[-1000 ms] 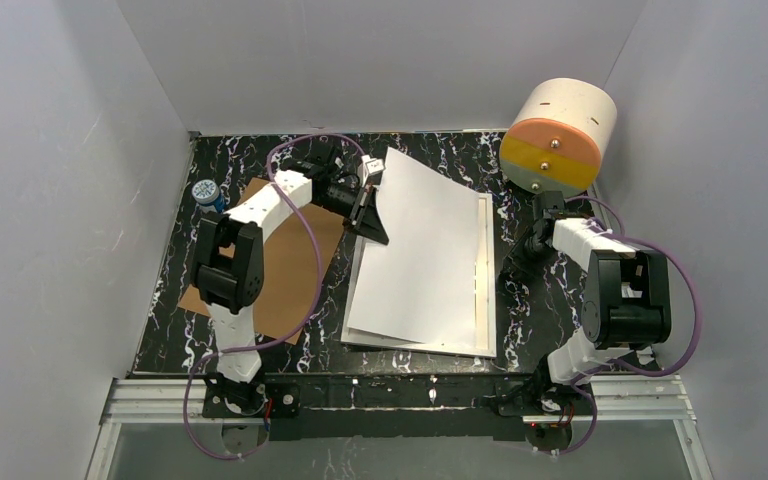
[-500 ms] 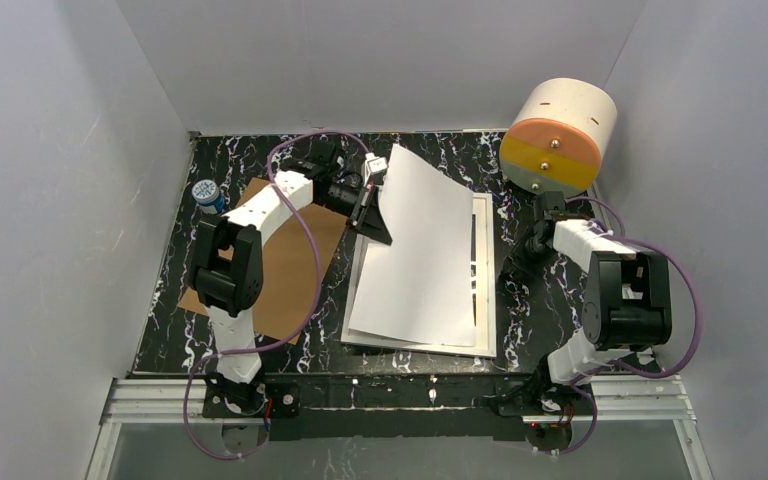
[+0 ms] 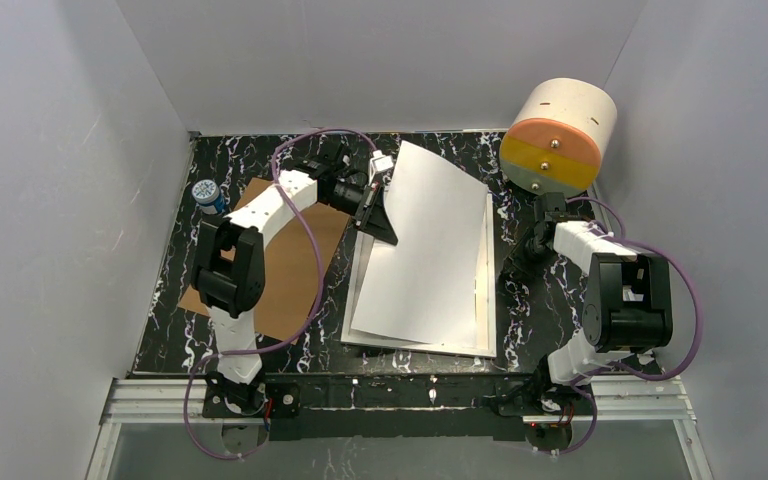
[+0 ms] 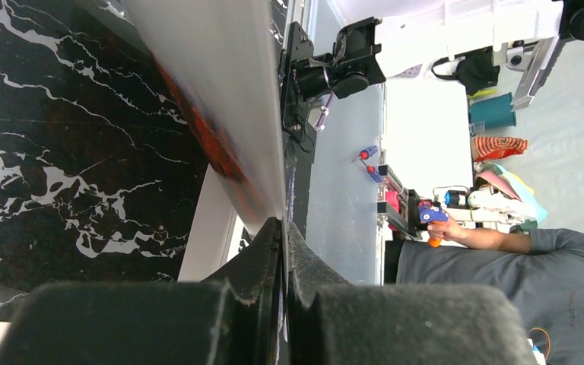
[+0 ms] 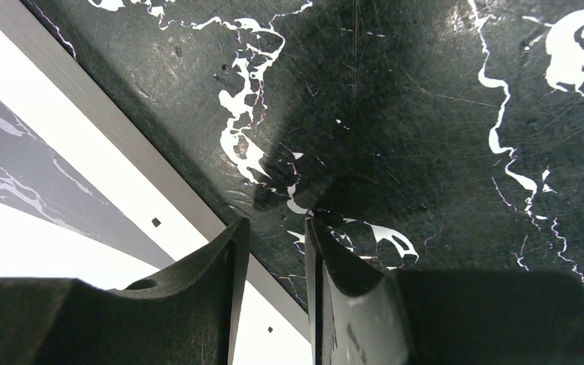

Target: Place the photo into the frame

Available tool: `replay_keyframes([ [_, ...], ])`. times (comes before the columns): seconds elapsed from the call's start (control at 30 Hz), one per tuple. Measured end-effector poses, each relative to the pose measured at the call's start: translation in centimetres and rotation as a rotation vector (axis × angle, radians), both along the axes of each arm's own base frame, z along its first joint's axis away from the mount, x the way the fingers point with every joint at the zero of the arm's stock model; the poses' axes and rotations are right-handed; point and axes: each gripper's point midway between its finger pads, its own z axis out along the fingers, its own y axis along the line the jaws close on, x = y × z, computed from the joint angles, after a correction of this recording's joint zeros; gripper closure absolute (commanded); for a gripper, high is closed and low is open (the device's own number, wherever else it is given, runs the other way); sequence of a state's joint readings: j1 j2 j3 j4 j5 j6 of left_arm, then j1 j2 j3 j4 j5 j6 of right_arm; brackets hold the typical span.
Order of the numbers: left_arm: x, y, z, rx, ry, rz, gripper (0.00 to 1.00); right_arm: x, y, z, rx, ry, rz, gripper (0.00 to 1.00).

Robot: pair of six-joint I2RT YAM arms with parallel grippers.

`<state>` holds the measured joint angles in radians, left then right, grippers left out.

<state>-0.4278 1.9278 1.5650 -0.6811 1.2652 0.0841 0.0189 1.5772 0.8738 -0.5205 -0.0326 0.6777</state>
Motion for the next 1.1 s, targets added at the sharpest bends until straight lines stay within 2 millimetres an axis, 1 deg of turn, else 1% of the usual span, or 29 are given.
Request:
replay_keyframes([
  [0.2, 0.3, -0.1, 0.2, 0.002, -0.003, 0.007, 1.00, 0.0, 0.0, 0.0, 0.000, 0.000, 0.000, 0.60],
  [0.33, 1.0, -0.2, -0.7, 0.037, 0.007, 0.031, 1.00, 0.0, 0.0, 0.0, 0.001, 0.000, -0.001, 0.60],
  [0.4, 1.1, -0.3, -0.7, 0.041, 0.010, 0.036, 1.00, 0.0, 0.0, 0.0, 0.003, 0.001, -0.002, 0.60],
  [0.7, 1.3, -1.0, 1.4, -0.020, -0.001, 0.019, 1.00, 0.0, 0.0, -0.1, 0.008, 0.000, -0.003, 0.60],
  [1.1, 0.7, -2.4, 2.3, -0.051, 0.007, -0.007, 1.00, 0.0, 0.0, -0.1, 0.008, -0.001, -0.003, 0.60],
])
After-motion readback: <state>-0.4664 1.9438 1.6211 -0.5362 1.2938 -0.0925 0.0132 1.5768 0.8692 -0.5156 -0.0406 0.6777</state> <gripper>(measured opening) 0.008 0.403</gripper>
